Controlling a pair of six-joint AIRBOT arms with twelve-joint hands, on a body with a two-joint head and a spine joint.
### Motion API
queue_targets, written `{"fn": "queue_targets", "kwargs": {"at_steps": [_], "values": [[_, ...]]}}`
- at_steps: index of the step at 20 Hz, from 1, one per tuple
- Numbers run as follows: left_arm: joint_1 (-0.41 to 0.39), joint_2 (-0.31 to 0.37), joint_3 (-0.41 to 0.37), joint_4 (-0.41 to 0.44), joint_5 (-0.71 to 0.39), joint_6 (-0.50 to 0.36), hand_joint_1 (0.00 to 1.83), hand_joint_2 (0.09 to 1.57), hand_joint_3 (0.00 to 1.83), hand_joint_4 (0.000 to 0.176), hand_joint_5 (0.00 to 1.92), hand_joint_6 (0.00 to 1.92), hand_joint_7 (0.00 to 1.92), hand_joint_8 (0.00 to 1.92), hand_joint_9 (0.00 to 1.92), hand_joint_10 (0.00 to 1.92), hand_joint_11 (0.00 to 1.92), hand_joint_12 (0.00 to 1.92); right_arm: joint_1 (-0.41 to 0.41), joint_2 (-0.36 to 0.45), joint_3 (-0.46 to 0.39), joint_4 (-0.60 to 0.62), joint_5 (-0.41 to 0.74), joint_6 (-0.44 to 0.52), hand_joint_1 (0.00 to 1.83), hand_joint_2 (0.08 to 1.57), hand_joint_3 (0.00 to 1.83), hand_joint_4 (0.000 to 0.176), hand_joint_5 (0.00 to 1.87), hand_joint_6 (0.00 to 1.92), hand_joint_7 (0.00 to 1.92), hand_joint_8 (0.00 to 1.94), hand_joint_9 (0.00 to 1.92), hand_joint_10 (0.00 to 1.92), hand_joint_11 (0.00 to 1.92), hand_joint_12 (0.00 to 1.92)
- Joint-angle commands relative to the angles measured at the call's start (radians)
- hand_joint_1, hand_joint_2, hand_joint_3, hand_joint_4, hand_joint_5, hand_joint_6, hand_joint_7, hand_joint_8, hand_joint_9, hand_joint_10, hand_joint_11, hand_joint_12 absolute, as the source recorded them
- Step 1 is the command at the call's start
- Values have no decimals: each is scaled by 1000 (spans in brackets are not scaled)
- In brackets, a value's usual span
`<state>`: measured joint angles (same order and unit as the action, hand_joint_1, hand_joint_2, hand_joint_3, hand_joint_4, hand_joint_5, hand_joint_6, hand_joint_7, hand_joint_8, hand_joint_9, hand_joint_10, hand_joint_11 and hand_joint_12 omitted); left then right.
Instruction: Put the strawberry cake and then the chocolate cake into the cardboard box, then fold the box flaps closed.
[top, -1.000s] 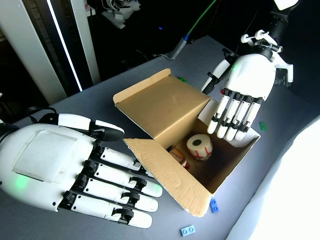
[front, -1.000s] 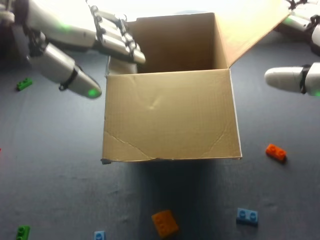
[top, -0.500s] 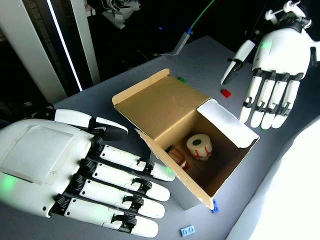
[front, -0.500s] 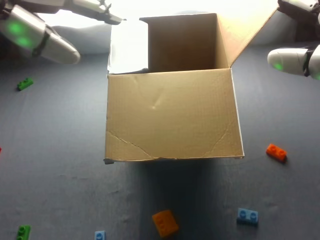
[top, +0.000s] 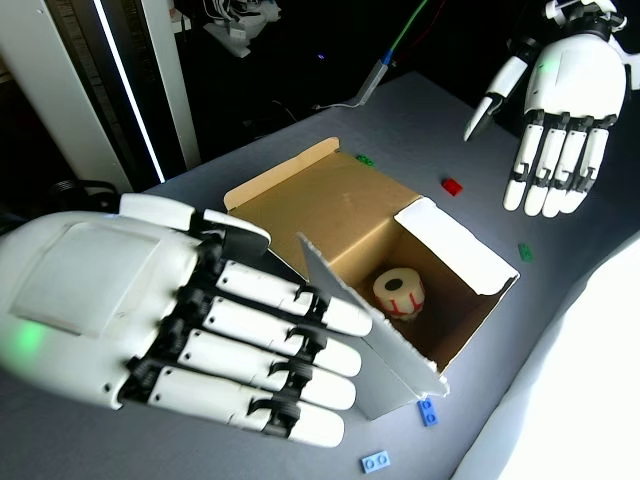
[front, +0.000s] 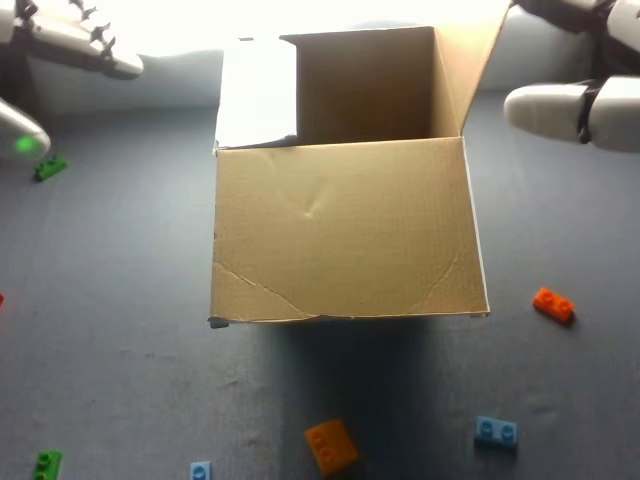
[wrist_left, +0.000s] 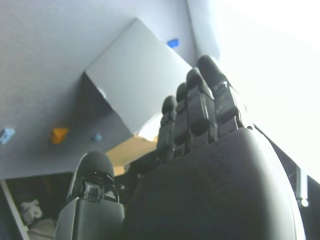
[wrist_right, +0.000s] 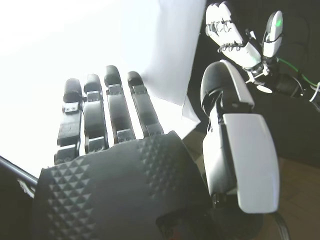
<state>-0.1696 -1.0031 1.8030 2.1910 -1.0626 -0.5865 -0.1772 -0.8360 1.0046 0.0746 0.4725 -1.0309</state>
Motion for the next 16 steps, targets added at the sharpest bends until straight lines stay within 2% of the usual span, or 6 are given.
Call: {"fn": "queue_targets", "kwargs": {"at_steps": [1, 6, 8, 9, 11, 16], "values": [[-5, 16, -1, -67, 15, -6, 0, 1255, 0, 1, 91, 4, 148, 1, 180, 0, 0, 703, 17, 7, 0, 2, 103, -10, 0, 1205, 0, 0, 104, 7, 222, 9, 188, 17, 0, 455], [32, 94, -76, -81, -2, -10, 0, 1254, 0, 0, 107, 3, 162, 0, 193, 2, 0, 710, 15, -32, 1, -54, 66, -22, 0, 1211, 2, 0, 64, 2, 169, 0, 144, 1, 0, 342], [89, 110, -101, -137, -11, 2, 0, 1244, 0, 0, 107, 2, 167, 1, 201, 4, 0, 741, 4, -50, 10, -55, 61, -43, 0, 1217, 3, 0, 63, 1, 148, 0, 137, 0, 0, 328], [120, 115, -113, -168, -16, 26, 0, 1246, 0, 0, 113, 4, 168, 1, 201, 4, 0, 743, -2, -62, 16, -56, 58, -52, 0, 1223, 3, 0, 58, 0, 137, 1, 116, 4, 0, 257], [216, 115, -131, -245, -21, 96, 0, 1253, 1, 0, 108, 2, 171, 2, 199, 3, 0, 743, -11, -84, 36, -58, 38, -54, 0, 1216, 0, 0, 56, 3, 145, 2, 125, 6, 0, 292], [311, 115, -179, -355, -56, 152, 0, 1260, 1, 0, 117, 4, 168, 4, 192, 4, 0, 744, -28, -120, 76, -58, 1, -76, 0, 1212, 0, 0, 64, 5, 150, 6, 128, 7, 0, 291]]}}
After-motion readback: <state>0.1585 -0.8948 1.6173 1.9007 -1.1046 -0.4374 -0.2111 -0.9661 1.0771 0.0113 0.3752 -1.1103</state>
